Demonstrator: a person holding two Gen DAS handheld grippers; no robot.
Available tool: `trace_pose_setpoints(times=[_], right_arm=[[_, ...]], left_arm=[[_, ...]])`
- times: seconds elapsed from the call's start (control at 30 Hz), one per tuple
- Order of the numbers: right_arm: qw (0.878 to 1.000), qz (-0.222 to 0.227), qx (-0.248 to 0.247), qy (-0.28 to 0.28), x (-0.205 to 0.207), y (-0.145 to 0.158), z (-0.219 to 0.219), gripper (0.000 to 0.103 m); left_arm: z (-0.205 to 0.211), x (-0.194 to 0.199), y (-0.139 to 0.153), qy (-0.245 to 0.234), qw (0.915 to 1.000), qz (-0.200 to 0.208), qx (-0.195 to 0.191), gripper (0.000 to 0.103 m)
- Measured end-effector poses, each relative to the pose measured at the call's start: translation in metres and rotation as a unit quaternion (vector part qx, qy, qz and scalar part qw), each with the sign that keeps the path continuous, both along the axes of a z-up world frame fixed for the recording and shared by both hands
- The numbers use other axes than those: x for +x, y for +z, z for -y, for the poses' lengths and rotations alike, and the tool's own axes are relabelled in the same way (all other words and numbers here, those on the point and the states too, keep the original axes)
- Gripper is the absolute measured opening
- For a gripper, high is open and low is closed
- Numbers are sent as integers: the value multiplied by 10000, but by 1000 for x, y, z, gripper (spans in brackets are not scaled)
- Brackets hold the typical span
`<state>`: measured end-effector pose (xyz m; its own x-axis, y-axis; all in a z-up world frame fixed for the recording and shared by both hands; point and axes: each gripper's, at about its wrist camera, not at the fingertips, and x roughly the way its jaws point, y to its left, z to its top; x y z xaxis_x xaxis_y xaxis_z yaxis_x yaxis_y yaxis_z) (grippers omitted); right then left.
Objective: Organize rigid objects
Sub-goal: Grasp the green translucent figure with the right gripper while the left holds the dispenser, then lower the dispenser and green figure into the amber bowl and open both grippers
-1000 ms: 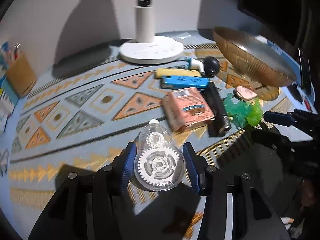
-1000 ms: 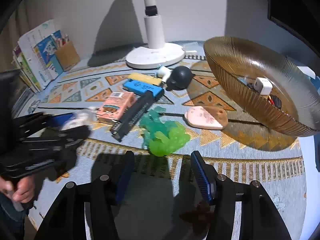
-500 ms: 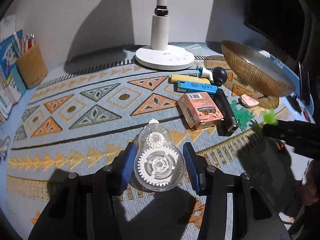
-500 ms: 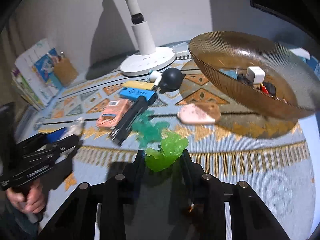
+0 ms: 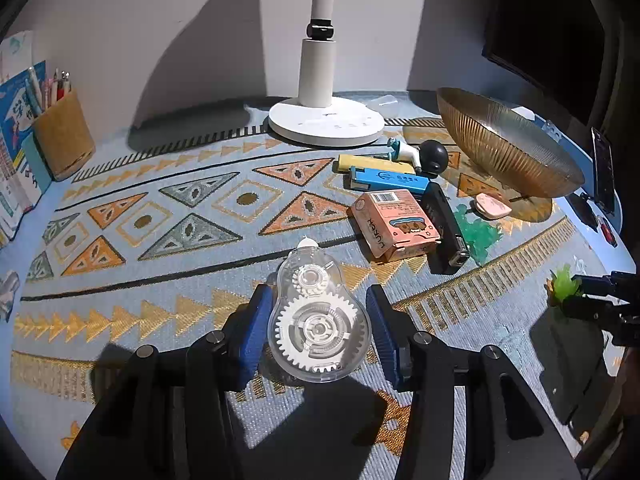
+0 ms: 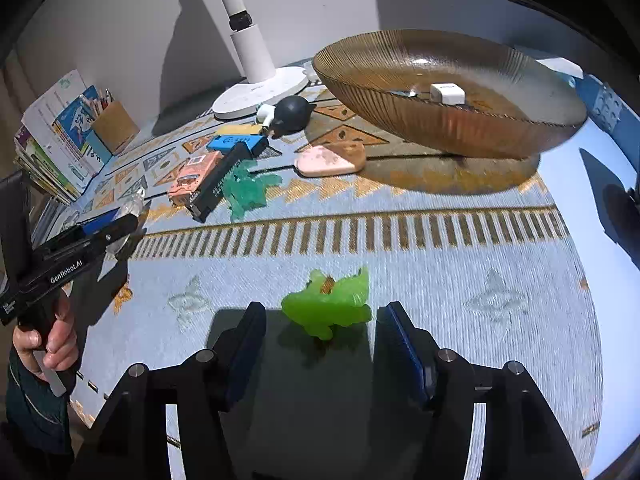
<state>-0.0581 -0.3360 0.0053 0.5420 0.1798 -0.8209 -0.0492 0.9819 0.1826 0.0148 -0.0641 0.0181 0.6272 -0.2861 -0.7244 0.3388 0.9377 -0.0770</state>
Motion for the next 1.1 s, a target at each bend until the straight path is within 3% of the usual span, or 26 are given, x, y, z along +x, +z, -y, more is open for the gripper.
trace_pose_setpoints(times=[0.3,0.37,0.4,0.47,0.6,0.77,0.97,1.1], right_arm=[[9987,192,-409,-254,4,-3,-16,60],[9982,252,-479,-273,6,-3,-20,54],[9978,289,-530,-271,7,-3,-24,44],[9959,373,-775,-269,5,-3,-31,43],[9946,714,-754,-51,-6,16,-40,43],[9861,1504,-662,-254,-17,88,-16,42],[9591,2441,-790,-1200,-13,179,50,43],[9575,2290,-635,-1633,10,191,86,43]], left_arm=[[1,0,0,-9,10000,-12,0,45],[2,-1,0,-11,10000,-6,18,45],[2,-1,-1,-9,10000,-2,33,45],[4,-2,0,-9,10000,19,59,45],[6,-6,8,-33,9999,118,95,45],[33,-13,75,-509,9962,629,-307,45],[99,5,163,-1216,9830,1120,-798,45],[145,20,182,-1469,9779,1243,-812,45]])
